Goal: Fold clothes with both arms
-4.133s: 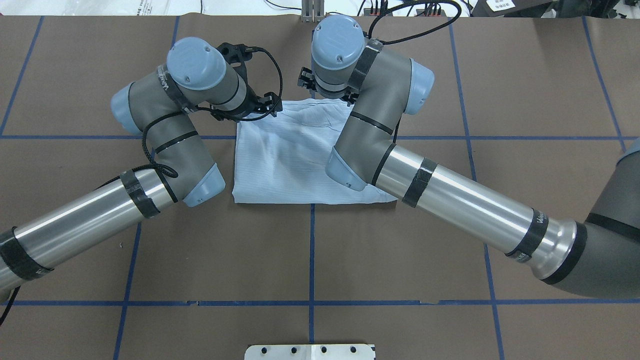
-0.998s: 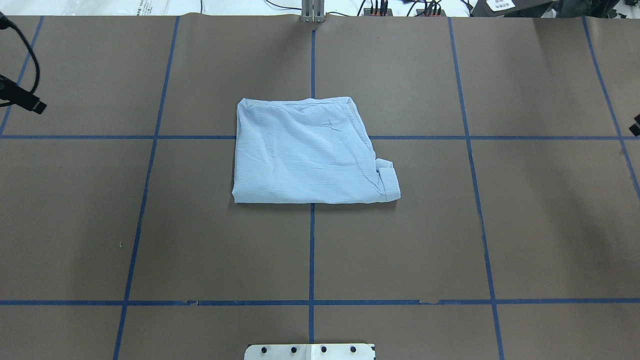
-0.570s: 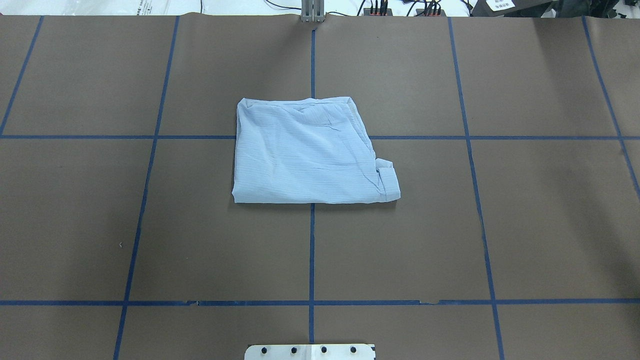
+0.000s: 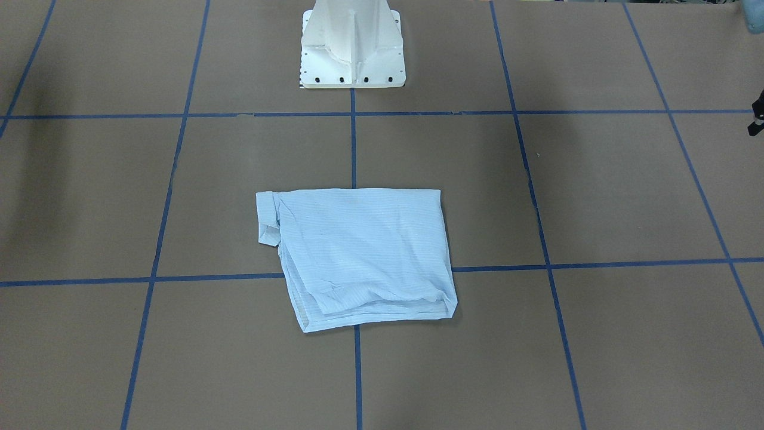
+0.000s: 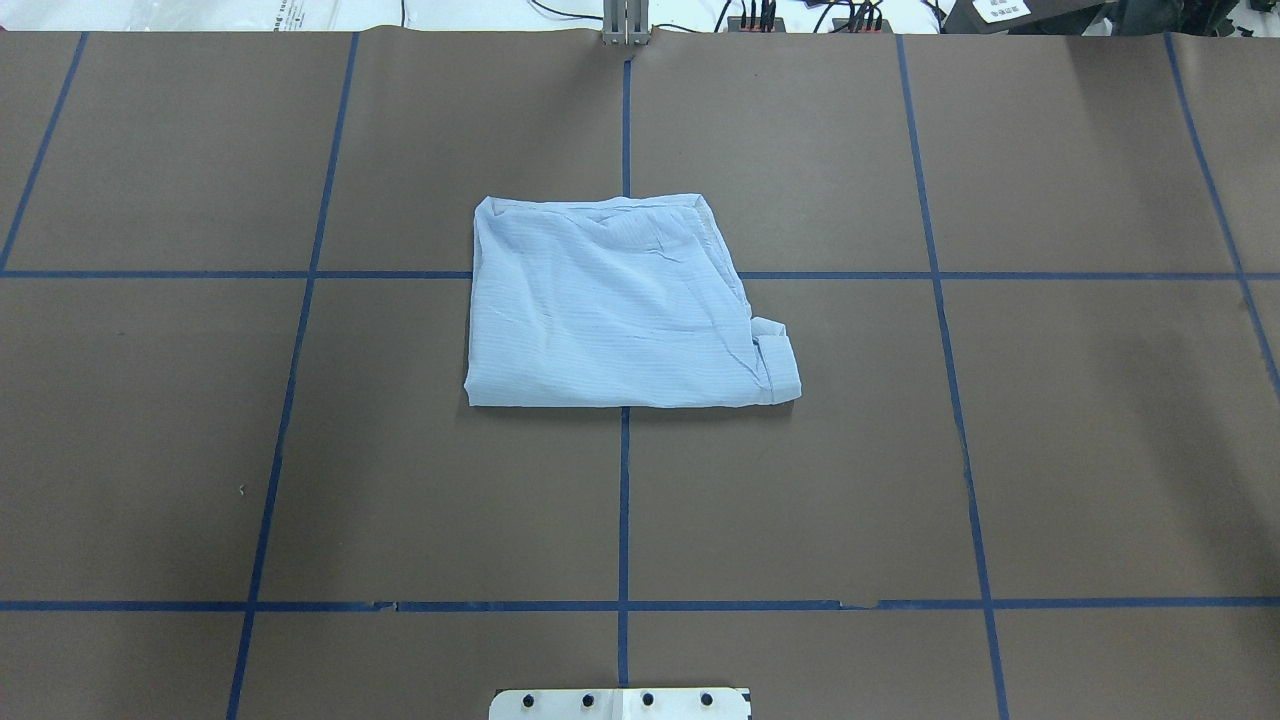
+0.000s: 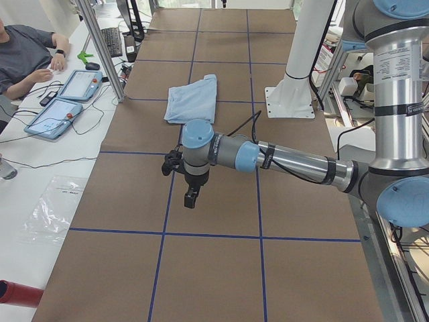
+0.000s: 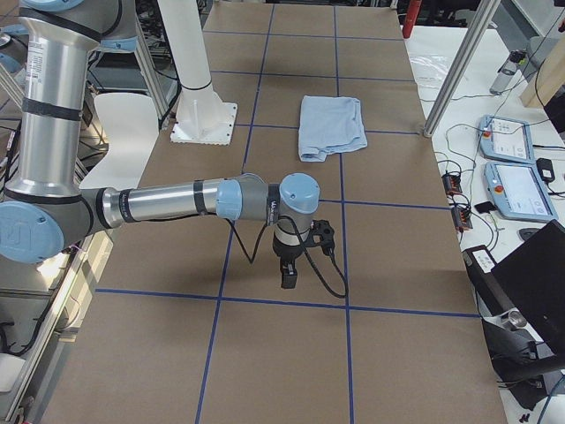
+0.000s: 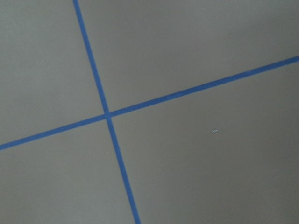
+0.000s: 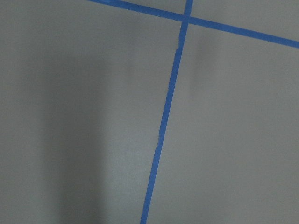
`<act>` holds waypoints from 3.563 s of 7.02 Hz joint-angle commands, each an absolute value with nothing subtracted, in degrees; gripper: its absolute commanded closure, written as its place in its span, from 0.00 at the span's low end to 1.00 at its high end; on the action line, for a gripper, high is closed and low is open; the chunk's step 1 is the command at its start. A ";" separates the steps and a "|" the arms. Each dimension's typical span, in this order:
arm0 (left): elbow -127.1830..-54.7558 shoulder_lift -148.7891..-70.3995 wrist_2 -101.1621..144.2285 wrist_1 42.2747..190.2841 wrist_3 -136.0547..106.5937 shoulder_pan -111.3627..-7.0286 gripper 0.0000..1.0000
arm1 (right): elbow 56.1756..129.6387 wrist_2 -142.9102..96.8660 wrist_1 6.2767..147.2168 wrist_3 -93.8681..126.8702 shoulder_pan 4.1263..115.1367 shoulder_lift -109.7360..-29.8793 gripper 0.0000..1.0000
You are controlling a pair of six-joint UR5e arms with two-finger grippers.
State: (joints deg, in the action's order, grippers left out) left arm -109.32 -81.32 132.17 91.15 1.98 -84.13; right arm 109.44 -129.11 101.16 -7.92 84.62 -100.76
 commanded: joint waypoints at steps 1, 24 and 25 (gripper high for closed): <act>-108.99 -78.75 133.24 90.88 2.64 -85.87 0.00 | 109.42 -129.11 101.16 -7.82 84.64 -100.81 0.00; -107.58 -76.46 132.98 90.53 6.33 -88.33 0.00 | 111.27 -130.86 101.16 -6.68 85.34 -101.25 0.00; -107.58 -76.46 132.98 90.53 6.33 -88.33 0.00 | 111.27 -131.04 101.16 -6.68 85.43 -101.42 0.00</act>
State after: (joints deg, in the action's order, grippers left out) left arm -107.63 -76.47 132.98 90.56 6.33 -88.33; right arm 111.28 -130.73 101.16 -6.71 85.37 -101.30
